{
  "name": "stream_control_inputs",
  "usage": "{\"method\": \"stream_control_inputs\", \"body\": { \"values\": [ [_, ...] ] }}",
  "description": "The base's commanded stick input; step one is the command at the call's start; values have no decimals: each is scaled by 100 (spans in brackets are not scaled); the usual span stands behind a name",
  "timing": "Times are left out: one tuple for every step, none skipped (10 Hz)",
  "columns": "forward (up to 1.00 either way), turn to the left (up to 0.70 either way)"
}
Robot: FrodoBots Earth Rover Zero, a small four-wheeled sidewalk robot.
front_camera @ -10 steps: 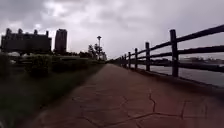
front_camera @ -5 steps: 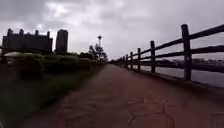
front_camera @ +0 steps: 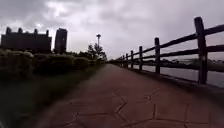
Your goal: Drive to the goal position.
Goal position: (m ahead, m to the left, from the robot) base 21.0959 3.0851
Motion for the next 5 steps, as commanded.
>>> {"method": "stream_control_inputs", "body": {
  "values": [
    [100, 0],
    [100, 0],
    [100, 0],
    [100, 0],
    [100, 0]
  ]
}}
